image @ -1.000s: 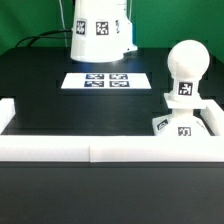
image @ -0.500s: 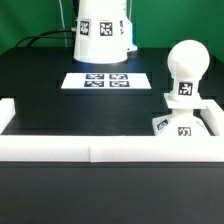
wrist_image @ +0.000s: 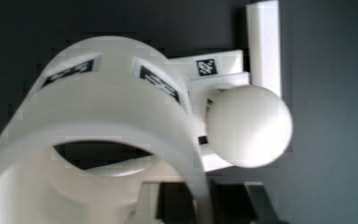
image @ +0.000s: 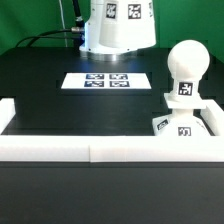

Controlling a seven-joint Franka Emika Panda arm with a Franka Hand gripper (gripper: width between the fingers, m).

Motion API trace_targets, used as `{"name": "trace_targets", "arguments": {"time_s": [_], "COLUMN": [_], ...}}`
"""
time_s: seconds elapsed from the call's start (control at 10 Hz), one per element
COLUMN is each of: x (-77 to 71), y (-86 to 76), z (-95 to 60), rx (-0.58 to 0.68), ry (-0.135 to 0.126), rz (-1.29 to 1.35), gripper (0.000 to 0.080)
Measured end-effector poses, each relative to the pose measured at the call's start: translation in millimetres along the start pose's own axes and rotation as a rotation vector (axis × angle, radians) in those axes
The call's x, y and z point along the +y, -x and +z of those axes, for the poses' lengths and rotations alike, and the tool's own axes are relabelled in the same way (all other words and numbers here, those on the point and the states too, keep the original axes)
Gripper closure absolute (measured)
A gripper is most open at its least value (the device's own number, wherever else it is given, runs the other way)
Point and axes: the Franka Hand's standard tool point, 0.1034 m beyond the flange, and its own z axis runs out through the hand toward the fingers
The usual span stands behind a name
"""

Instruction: Assemble lamp

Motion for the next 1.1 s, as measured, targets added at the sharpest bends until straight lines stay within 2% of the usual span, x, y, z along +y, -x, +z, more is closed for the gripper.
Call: {"name": "trace_targets", "arguments": {"time_s": [0.4, 0.5, 0.6, 0.9, 1.1], "x": [-41.2, -46.4, -41.4, -42.2, -56.6], "y": [-24.1, -25.3, -16.3, -17.8, -17.6], "z": [-7.8, -6.6, 2.6, 2.6, 9.5], "rx": [-0.001, 0.004, 0.002, 0.010, 0.032], "ry": [-0.004, -0.005, -0.001, -0.003, -0.005], "rz": [0.078, 0.082, 0.087, 0.088, 0.086], "gripper": [0.0754, 0.0754, 0.0754, 0.0754, 0.0754]}}
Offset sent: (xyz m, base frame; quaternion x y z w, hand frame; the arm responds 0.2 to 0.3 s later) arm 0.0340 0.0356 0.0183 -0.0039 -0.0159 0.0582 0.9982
